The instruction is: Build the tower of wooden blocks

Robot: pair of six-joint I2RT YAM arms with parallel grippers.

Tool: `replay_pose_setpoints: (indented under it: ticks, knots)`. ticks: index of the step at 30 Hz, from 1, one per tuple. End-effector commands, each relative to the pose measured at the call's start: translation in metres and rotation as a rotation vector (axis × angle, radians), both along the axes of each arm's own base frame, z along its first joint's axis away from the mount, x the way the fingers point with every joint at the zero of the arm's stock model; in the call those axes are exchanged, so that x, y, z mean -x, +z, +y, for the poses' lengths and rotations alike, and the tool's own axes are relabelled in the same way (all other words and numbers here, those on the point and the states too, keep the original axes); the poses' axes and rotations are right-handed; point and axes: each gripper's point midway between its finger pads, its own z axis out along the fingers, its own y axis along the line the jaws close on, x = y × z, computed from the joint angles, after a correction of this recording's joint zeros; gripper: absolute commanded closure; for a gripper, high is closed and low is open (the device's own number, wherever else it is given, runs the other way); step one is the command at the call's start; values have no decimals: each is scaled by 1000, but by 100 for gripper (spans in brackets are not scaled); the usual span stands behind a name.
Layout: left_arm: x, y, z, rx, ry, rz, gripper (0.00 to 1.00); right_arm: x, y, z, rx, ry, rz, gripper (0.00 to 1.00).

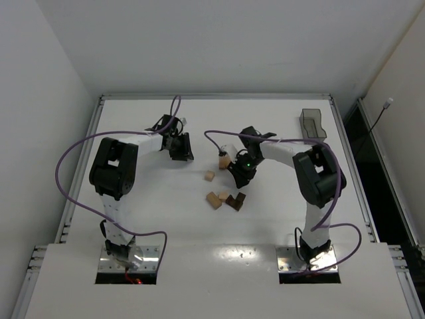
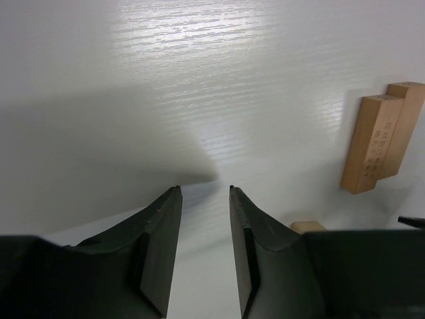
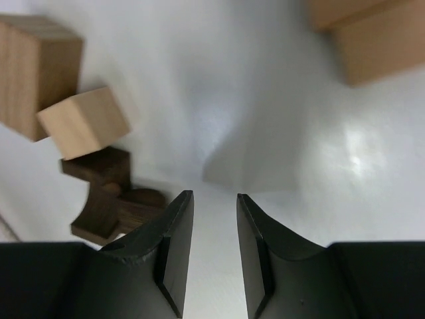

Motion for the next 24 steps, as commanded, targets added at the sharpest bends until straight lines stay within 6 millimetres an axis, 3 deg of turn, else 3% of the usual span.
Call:
replay_pose_setpoints:
  ticks: [1,6,10,12,17,19,20,24]
  knots:
    - [12,-13,5,-20,1,35,66,-44,27,-4,-61,-154,-137,70]
    - [12,-6,2,-21,-25,3,66,-88,35,-46,-42,-471,-185,74]
    - [20,-2,-18,-23,-84,-10,66,-115,46,-66,-19,-617,-207,75]
    - [24,-2,-26,-27,-111,-14,68,-117,38,-67,-15,-638,-172,75]
    - [34,-10,-48,-60,-184,-6,81,-131,39,-60,-38,-686,-146,75]
    - [32,-4,-54,-64,-193,-21,85,-131,34,-55,-31,-689,-125,75]
    - [35,-8,-58,-67,-204,-12,86,-137,40,-53,-44,-699,-135,75]
    - [38,-8,-64,-74,-218,-16,87,-141,32,-46,-41,-723,-102,75]
